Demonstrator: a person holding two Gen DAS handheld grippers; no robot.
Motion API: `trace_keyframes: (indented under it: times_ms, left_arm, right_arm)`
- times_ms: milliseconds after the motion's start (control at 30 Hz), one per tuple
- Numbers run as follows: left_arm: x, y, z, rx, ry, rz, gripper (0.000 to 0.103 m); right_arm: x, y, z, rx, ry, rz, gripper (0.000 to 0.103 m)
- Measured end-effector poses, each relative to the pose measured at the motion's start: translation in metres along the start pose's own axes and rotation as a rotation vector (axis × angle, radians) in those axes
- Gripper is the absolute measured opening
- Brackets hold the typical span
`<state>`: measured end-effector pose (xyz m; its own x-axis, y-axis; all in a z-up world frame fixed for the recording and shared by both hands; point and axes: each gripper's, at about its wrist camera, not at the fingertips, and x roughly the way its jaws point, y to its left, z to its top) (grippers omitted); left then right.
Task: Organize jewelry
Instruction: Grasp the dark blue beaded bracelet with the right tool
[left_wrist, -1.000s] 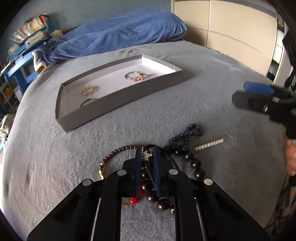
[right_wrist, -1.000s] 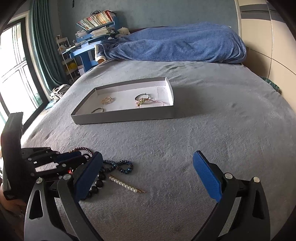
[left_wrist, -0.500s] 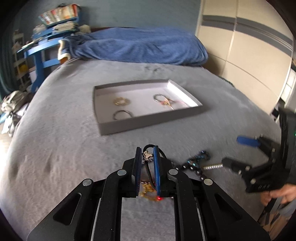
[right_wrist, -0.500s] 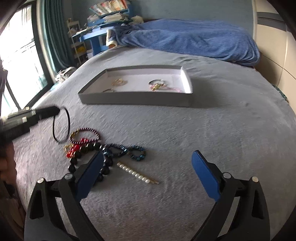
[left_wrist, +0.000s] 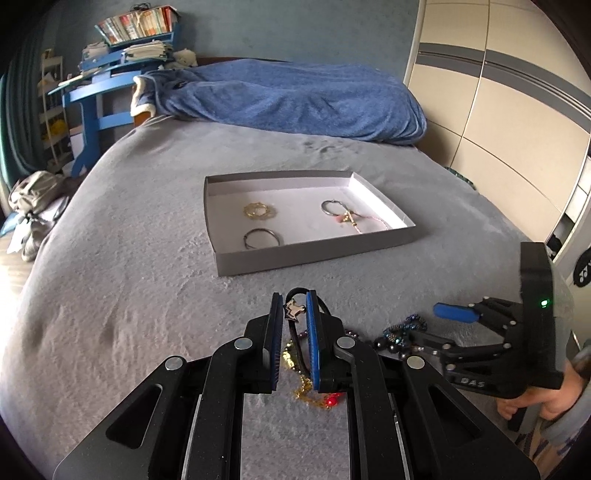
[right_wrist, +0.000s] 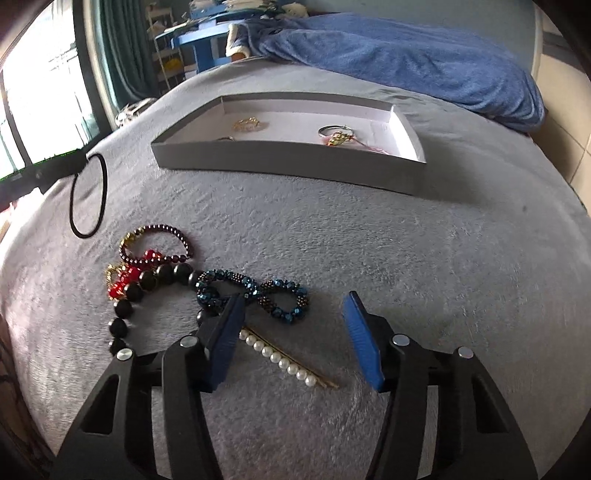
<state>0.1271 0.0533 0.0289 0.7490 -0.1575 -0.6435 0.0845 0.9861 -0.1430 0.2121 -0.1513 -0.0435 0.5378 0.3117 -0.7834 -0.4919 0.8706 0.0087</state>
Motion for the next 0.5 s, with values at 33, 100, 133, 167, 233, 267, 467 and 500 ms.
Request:
trace_keyframes:
  times_ms: [33,100,133,167,233,267,467,500]
  left_arm:
    - [0.0,0.0,0.0,0.001,0.002,-0.001,0.013]
    - [0.002,-0.001,-0.001,0.003,0.007,-0.001,0.013]
    - [0.002,-0.001,-0.001,0.004,0.009,0.0,0.013]
    - [0.003,-0.001,-0.001,0.005,0.011,0.001,0.013]
    - [0.003,-0.001,-0.001,0.005,0.013,0.004,0.013]
    - [0.004,-0.001,-0.002,0.004,0.014,0.005,0.013]
    - [0.004,-0.001,-0.001,0.011,0.01,0.002,0.013]
    - [0.004,-0.001,0.0,0.012,0.007,-0.002,0.013]
  right_arm:
    - [0.003,0.0,0.0,-0.003,0.003,0.002,0.052]
    - [0.008,0.001,0.001,-0.006,0.004,0.015,0.043]
    - [0.008,0.001,0.001,-0.004,0.004,0.025,0.04]
    - [0.008,0.0,0.002,0.001,0.004,0.038,0.029]
    - [0.007,-0.003,0.003,0.015,0.0,0.046,0.019]
    - [0.006,-0.005,0.003,0.027,-0.004,0.054,0.015]
    - [-0.013,-0.022,0.01,0.127,-0.07,0.114,0.007]
    - [-0.016,-0.024,0.012,0.139,-0.079,0.12,0.007]
